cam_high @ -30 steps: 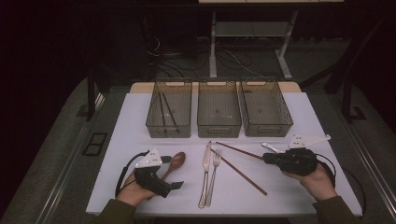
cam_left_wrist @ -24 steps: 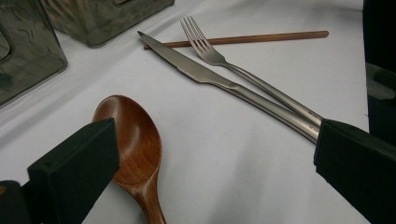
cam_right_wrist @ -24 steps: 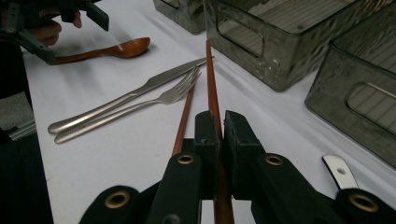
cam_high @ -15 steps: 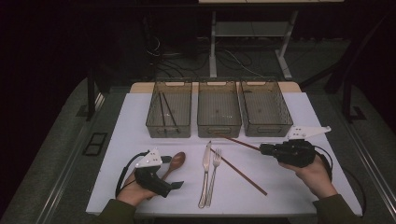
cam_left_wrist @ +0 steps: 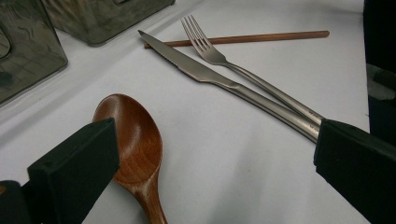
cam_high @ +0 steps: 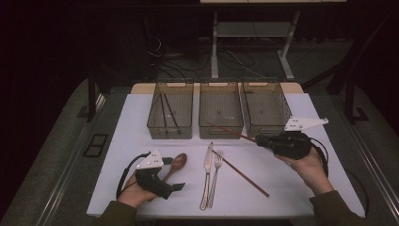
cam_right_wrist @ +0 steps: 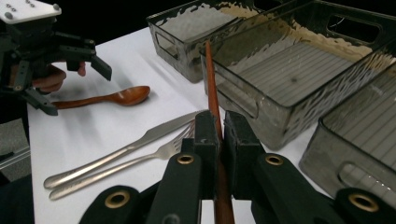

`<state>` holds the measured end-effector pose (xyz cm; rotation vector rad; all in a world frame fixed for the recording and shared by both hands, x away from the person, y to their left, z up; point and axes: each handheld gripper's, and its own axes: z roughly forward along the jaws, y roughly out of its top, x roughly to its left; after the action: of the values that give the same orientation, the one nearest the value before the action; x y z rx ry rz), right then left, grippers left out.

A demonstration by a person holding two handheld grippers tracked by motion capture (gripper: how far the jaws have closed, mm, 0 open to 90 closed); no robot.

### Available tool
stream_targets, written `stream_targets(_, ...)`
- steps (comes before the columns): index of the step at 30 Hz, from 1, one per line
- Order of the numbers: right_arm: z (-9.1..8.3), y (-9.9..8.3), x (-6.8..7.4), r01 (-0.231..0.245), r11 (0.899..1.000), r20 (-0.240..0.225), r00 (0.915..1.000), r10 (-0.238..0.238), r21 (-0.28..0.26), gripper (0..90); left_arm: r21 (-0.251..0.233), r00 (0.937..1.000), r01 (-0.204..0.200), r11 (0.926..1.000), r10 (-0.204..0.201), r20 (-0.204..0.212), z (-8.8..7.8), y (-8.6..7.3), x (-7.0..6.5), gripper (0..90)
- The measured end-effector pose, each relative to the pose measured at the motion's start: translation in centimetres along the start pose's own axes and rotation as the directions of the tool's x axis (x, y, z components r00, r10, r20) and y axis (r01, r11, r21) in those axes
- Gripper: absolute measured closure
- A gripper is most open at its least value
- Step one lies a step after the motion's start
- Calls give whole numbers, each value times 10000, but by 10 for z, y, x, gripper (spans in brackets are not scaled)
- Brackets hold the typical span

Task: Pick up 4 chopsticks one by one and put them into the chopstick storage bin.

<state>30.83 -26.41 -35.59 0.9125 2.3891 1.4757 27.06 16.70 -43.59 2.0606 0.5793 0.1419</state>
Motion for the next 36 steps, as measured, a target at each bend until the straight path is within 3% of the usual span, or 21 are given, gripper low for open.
stream_targets(18,37,31,-2,-91,9999,197,9998,94,-126,843,-105,9999,138,9998,-139,-88,-1,-1,3,0)
stream_targets(36,108,85,-2,-56,9996,770,9970,36,261,843,-102,9998,180,9998,-180,-17,0,0,1,0)
